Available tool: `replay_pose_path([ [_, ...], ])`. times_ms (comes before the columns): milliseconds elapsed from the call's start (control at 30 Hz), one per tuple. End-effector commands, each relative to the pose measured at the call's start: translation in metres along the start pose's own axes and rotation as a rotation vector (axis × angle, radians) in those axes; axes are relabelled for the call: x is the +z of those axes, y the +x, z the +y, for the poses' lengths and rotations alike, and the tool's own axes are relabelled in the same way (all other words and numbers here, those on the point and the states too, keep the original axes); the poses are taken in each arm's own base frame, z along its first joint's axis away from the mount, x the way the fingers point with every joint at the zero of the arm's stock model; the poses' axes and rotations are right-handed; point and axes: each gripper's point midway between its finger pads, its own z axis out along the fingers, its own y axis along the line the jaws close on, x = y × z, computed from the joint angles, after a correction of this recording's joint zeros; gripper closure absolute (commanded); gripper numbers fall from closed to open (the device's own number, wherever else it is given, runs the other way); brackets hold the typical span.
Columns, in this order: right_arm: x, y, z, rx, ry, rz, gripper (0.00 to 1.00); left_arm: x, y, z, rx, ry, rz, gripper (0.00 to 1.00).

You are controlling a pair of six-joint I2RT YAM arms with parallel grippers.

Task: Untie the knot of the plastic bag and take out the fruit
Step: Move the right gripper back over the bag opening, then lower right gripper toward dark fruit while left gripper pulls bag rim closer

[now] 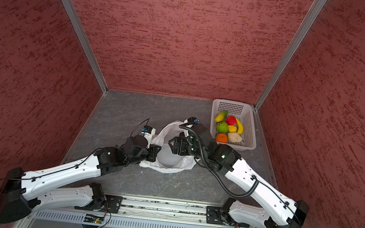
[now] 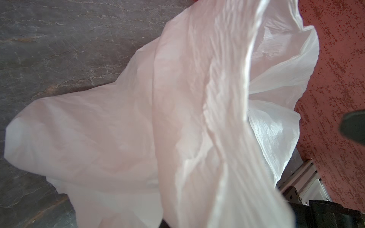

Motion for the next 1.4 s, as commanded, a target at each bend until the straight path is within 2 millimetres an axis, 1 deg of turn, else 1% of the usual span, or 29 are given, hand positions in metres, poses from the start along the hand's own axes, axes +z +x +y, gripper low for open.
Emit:
replay_pose_path([
  [0,0.032,0.011,-0.020,0.003,0.079,-0.011,0.19,-0.011,-0.010,-0.006,-0.007,0.022,-0.030,1.00],
  [100,0.059,0.018,-0.031,-0.009,0.100,-0.012,0.19,-0.015,-0.008,-0.003,-0.012,0.018,-0.034,1.00],
  [233,0.095,0.026,-0.039,0.008,0.104,-0.010,0.20,-0.021,-0.004,0.004,-0.022,0.005,-0.034,1.00],
  [300,0.111,0.025,-0.042,0.011,0.107,-0.030,0.21,-0.023,-0.002,0.006,-0.029,0.005,-0.036,1.00],
  [333,0.117,0.022,-0.046,0.010,0.134,-0.043,0.21,-0.023,-0.001,0.006,-0.032,0.002,-0.035,1.00],
  [367,0.119,0.018,-0.050,0.005,0.160,-0.064,0.21,-0.024,0.000,0.008,-0.033,-0.003,-0.032,1.00],
  [400,0.126,0.016,-0.059,-0.005,0.212,-0.073,0.21,-0.025,0.002,0.009,-0.032,-0.008,-0.028,1.00],
  [567,0.123,-0.002,-0.107,-0.032,0.427,-0.143,0.21,-0.030,0.012,0.013,-0.038,-0.021,-0.012,1.00],
  [700,0.113,-0.015,-0.154,-0.023,0.563,-0.191,0.21,-0.033,0.020,0.014,-0.037,-0.030,-0.001,1.00],
  [800,0.100,-0.029,-0.179,0.020,0.608,-0.240,0.21,-0.033,0.026,0.013,-0.033,-0.027,0.009,1.00],
  [867,0.093,-0.037,-0.188,0.042,0.628,-0.263,0.21,-0.032,0.030,0.008,-0.016,-0.018,0.021,1.00],
  [933,0.093,-0.041,-0.187,0.044,0.617,-0.264,0.21,-0.030,0.032,0.001,0.013,-0.011,0.031,1.00],
  [1033,0.103,-0.039,-0.178,0.047,0.560,-0.226,0.21,-0.024,0.035,-0.010,0.051,0.001,0.059,1.00],
  [1167,0.114,-0.031,-0.158,0.107,0.441,-0.172,0.22,-0.019,0.035,-0.023,0.085,0.017,0.063,1.00],
  [1267,0.117,-0.023,-0.141,0.161,0.351,-0.147,0.22,-0.016,0.034,-0.027,0.090,0.028,0.055,1.00],
  [1367,0.121,-0.013,-0.132,0.230,0.276,-0.120,0.22,-0.014,0.034,-0.030,0.098,0.036,0.051,1.00],
])
